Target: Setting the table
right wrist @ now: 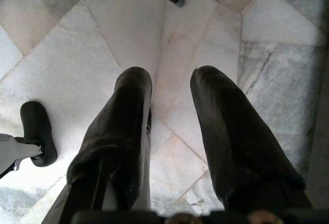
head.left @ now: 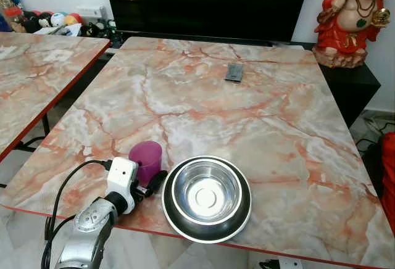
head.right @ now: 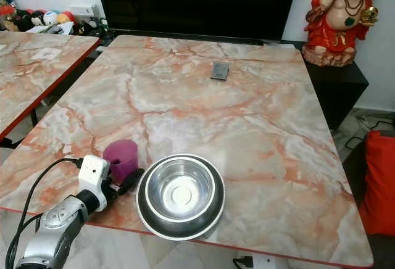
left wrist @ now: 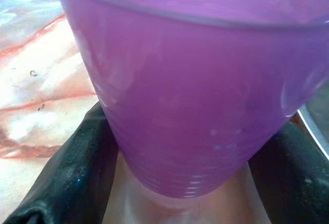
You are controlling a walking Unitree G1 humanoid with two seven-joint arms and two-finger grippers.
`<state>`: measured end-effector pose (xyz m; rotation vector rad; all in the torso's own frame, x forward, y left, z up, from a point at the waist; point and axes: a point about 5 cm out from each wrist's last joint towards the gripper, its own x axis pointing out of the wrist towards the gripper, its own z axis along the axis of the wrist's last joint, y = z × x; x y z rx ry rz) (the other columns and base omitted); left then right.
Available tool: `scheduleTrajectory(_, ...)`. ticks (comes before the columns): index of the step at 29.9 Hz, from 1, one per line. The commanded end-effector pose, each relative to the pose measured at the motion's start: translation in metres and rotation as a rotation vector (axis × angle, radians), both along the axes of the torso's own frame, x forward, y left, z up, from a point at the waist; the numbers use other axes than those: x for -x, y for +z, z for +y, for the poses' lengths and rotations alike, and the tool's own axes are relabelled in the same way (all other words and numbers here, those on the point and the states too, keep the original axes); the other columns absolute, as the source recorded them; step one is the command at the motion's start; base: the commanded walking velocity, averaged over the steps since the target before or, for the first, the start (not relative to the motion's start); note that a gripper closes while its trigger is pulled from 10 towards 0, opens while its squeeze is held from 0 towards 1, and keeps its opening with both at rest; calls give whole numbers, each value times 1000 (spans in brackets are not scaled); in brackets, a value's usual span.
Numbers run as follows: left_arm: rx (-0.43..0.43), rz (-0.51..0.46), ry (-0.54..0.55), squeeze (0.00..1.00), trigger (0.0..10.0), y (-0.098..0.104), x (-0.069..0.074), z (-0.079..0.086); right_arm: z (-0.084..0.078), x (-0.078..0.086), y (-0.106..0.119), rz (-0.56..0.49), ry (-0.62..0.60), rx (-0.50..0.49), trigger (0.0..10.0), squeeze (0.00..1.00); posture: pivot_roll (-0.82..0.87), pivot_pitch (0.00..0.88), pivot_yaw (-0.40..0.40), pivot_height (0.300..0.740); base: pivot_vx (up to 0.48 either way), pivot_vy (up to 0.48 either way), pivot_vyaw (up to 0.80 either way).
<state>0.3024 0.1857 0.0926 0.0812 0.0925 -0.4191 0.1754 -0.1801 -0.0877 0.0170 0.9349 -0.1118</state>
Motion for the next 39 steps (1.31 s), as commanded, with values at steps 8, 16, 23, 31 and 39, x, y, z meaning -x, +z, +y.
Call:
scheduleTrajectory(8,0,3,24,86,10000,-3,0,2,-1,4,-2,15,-4,1,10000,0,48,91,-3,740,0,0,0)
scheduleTrajectory(16,-16,0,33,212,10000,-3,-1,4,-1,4,-2,16,-3,1,10000,0,49,91,-3,740,0,0,0)
scheduleTrajectory(23,-21,5,30,204,10000,-3,0,6,0,5,-2,17,0,1,10000,0,51,90,-3,740,0,0,0)
scheduleTrajectory(31,-34,-2,21,1000,10000,-1,1,5,0,5,-2,19,3,2,10000,0,53,90,-4,740,0,0,0)
scheduleTrajectory(39,-39,-3,22,0,10000,-1,1,6,-1,5,-2,19,3,2,10000,0,52,89,-5,740,0,0,0)
